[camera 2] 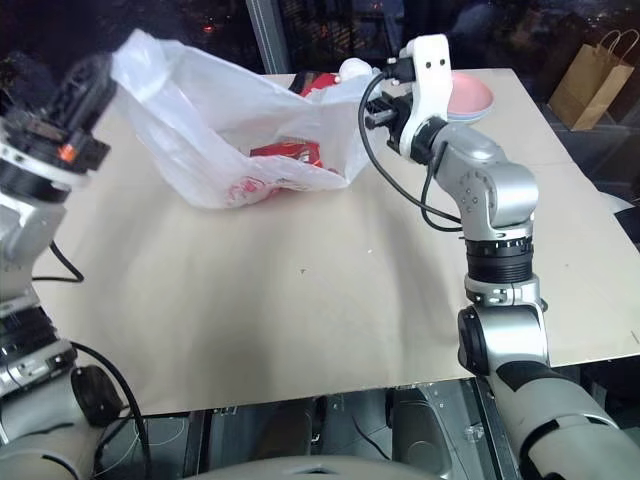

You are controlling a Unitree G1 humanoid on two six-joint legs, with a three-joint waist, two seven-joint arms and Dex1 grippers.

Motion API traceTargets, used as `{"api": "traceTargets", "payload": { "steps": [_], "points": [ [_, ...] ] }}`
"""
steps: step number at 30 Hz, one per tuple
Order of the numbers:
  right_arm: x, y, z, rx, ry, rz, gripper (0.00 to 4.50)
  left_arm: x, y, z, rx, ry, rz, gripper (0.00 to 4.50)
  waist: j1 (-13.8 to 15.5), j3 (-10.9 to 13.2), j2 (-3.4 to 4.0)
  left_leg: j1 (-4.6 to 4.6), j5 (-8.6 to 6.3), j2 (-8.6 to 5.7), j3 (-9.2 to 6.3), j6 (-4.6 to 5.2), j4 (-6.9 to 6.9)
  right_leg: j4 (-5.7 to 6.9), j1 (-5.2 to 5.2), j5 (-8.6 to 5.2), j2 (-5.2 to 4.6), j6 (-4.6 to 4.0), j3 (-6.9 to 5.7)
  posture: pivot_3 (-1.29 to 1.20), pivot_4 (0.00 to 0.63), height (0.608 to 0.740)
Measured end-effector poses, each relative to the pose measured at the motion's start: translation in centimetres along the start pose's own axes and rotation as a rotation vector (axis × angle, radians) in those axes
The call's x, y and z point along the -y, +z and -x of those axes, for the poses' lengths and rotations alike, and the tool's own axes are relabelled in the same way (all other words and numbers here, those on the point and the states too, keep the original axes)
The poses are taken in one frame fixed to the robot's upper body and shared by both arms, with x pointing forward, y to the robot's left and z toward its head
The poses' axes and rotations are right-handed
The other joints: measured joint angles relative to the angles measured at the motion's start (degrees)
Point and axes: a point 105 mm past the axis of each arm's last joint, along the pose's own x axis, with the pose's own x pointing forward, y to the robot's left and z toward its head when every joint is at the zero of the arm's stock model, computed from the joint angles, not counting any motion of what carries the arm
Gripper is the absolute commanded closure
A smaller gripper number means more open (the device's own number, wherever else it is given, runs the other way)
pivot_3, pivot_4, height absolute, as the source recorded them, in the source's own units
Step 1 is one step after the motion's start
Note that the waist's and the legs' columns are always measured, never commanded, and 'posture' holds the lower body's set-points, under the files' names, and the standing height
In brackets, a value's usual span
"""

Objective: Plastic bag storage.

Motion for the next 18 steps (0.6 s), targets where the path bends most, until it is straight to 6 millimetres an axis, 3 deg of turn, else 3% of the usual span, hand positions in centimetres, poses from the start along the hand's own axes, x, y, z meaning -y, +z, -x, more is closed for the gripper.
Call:
{"api": "traceTargets", "payload": {
  "steps": [6,11,15,18],
  "points": [
    [-1.5,6.3,-0.6,0.152,0.048,0.027,4.50,0.9,3.3,-2.8,0.089,-0.063,-0.038,4.43,0.1,0.0,-0.01,-0.04,0.00,-0.01,-0.04,0.00,-0.04,-0.03,-0.01,0.00,0.00,0.00,-0.07,0.00,0.150,0.740],
    [-1.2,10.0,-0.6,0.223,0.045,0.052,4.50,1.3,5.3,-5.0,0.131,-0.094,-0.088,4.43,0.2,0.0,-0.02,-0.06,0.00,-0.02,-0.04,0.00,-0.18,-0.11,-0.02,0.00,-0.01,0.00,-0.08,0.00,0.150,0.740],
    [-0.6,12.3,0.3,0.268,0.023,0.088,4.50,1.9,6.4,-5.9,0.147,-0.128,-0.125,4.43,0.0,0.0,-0.02,-0.05,0.00,-0.02,0.00,0.00,-0.35,-0.19,-0.07,-0.01,-0.03,0.00,-0.05,0.00,0.150,0.740],
    [-0.2,12.6,1.3,0.261,0.001,0.115,4.50,1.4,5.8,-6.0,0.114,-0.125,-0.126,4.43,-0.1,0.0,-0.02,-0.10,0.01,-0.01,0.06,-0.01,-0.52,-0.15,-0.20,-0.01,-0.05,-0.01,0.00,0.00,0.150,0.740]
  ]
}}
